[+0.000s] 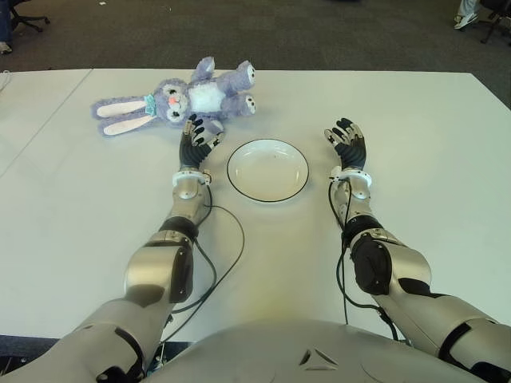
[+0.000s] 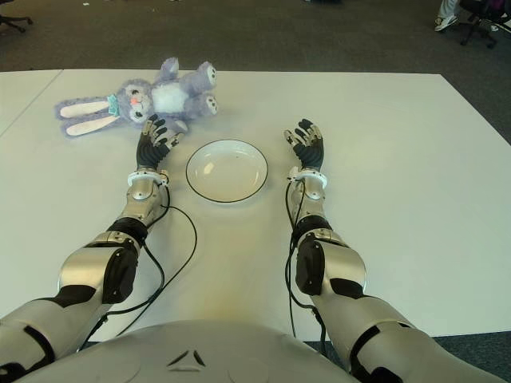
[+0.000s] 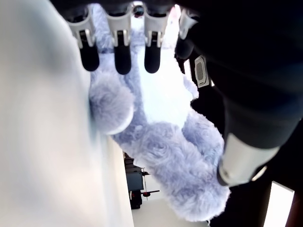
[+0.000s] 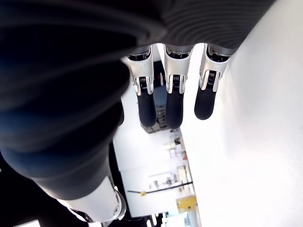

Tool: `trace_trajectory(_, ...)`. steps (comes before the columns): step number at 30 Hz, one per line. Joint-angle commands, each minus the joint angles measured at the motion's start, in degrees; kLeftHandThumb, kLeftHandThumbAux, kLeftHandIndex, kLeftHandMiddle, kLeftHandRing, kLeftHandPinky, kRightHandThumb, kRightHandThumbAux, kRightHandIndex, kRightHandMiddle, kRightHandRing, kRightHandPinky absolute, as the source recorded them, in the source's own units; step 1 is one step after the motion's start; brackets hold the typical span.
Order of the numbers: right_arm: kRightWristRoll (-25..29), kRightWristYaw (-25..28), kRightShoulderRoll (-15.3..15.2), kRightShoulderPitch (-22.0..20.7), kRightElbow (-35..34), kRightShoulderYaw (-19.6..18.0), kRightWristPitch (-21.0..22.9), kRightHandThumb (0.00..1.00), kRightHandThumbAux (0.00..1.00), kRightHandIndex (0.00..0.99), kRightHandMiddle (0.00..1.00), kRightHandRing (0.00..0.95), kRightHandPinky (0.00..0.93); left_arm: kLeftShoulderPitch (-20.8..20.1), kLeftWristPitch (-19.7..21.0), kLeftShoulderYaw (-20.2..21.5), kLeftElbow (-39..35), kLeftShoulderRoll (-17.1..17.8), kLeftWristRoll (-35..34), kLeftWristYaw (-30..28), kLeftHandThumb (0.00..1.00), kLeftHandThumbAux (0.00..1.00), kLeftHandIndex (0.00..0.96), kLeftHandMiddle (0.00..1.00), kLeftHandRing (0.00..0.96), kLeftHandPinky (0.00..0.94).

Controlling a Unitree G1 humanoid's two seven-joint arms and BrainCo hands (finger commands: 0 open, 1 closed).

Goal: Put the doll into the plate.

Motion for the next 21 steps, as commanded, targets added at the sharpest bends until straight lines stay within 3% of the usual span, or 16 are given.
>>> trace_trajectory(1,1.6,-0.5,2.4,11.9,7.7,-1.6,8.3,0.328,0.882,0.184,0.198,0.192,0.208,12.2,7.2,0.3,8.1,-2.5,0.3,1.1,0.046,0.753,0.073,0.143,0.136,0.150)
trace_trajectory(21,1.0,-1.6,2.1,11.8,7.8,-1.0,9.2,0.320,0.881,0.184,0.197,0.197,0.215,12.0,5.9,0.9,7.9,-2.1,-0.1,2.1,0.056,0.750,0.067,0.115,0.113,0.139)
